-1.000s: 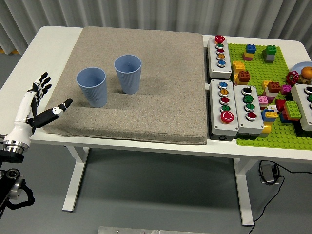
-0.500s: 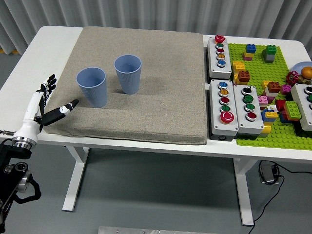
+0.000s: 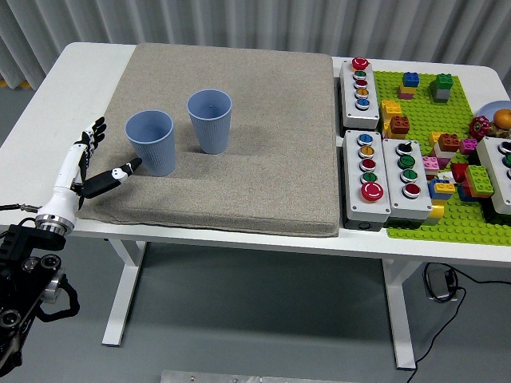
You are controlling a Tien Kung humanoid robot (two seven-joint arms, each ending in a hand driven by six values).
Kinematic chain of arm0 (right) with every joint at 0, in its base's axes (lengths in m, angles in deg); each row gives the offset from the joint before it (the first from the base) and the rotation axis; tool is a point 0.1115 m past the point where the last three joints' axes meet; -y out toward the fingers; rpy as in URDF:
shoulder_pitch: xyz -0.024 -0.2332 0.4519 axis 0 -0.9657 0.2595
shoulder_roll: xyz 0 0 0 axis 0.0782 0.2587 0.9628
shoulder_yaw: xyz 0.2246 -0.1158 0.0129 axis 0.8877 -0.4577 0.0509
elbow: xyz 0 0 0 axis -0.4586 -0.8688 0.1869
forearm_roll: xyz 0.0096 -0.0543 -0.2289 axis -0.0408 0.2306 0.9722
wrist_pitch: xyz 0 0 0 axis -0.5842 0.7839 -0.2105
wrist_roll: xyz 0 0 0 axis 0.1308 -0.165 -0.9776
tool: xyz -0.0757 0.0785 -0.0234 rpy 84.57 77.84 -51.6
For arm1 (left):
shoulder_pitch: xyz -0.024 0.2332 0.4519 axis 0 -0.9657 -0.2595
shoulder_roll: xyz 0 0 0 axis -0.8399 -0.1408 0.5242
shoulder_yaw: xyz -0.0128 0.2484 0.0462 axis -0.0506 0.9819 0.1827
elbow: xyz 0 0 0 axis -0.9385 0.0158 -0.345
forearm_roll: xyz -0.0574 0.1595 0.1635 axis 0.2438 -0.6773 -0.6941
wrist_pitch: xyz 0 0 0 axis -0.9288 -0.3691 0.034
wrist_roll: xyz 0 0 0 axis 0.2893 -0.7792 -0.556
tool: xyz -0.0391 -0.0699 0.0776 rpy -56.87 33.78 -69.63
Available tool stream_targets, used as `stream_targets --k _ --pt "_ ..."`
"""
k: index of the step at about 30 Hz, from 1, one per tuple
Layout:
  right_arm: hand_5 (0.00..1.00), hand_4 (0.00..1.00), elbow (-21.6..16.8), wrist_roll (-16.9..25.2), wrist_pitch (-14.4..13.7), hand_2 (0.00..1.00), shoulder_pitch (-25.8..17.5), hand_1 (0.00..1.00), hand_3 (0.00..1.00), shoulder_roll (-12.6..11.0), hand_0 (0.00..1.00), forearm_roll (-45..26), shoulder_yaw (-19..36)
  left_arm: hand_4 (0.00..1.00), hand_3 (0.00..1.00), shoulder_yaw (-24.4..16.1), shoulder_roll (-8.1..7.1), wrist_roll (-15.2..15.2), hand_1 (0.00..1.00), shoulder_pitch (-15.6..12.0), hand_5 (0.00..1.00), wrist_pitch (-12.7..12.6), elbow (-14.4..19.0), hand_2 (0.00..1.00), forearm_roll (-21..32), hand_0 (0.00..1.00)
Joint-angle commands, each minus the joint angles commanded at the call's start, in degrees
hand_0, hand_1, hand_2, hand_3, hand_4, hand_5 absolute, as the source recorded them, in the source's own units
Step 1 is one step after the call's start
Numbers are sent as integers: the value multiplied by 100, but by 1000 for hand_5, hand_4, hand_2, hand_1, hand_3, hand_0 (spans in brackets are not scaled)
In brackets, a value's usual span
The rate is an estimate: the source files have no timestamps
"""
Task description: Pick cup pour cup place
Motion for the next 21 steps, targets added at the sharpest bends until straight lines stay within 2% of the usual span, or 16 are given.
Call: stream_targets --k 10,21 --pt "333 22 3 -4 -4 604 65 659 605 -3 690 0 -26 922 998 122 99 11 977 248 287 14 -163 998 -120 998" --pt "333 22 6 3 3 604 86 659 605 -7 690 0 -23 922 998 233 134 10 977 421 294 16 -336 998 -78 998"
